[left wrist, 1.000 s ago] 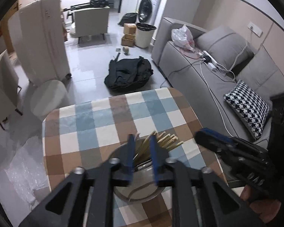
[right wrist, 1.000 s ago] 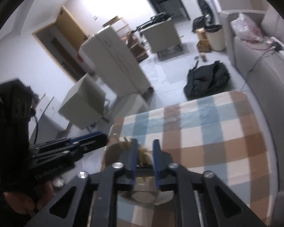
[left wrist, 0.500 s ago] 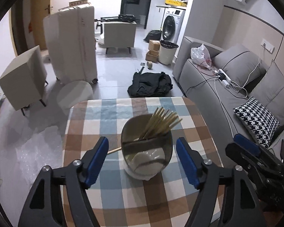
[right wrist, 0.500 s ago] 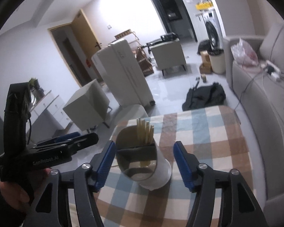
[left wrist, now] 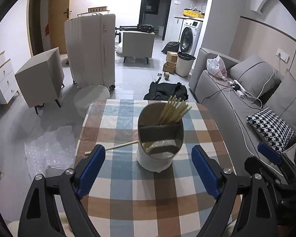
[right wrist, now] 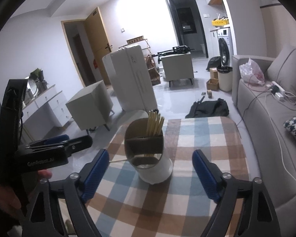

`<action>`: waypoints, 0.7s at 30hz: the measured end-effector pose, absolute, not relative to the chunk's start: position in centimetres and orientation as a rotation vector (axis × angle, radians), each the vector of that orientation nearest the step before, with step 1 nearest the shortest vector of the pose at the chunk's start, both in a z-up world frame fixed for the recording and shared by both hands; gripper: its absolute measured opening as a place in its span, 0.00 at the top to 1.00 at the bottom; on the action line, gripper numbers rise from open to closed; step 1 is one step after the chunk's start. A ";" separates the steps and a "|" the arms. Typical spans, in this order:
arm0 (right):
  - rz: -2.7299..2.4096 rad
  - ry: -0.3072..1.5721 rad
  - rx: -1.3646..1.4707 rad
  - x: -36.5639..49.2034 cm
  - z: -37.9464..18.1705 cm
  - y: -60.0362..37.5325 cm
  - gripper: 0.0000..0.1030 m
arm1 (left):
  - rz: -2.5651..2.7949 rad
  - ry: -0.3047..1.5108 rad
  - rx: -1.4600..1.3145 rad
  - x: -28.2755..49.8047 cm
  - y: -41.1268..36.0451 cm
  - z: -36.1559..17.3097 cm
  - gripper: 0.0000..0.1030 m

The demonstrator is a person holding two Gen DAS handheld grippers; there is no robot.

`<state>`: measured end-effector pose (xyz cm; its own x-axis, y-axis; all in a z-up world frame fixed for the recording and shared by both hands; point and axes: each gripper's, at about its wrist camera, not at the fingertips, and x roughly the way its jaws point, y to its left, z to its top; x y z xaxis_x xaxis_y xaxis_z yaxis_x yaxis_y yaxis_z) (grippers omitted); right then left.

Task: Organize utensils

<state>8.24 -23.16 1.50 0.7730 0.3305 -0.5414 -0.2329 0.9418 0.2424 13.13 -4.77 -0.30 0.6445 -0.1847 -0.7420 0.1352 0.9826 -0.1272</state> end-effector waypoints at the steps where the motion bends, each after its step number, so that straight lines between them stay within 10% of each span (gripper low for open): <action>1: 0.304 0.614 0.161 8.0 1.4 -23.1 0.13 | -0.184 0.852 -0.063 12.7 -4.8 -0.6 0.16; 21: 0.305 0.602 0.102 4.6 -1.0 -22.8 0.00 | -0.155 0.802 -0.019 9.4 -5.2 -2.9 0.15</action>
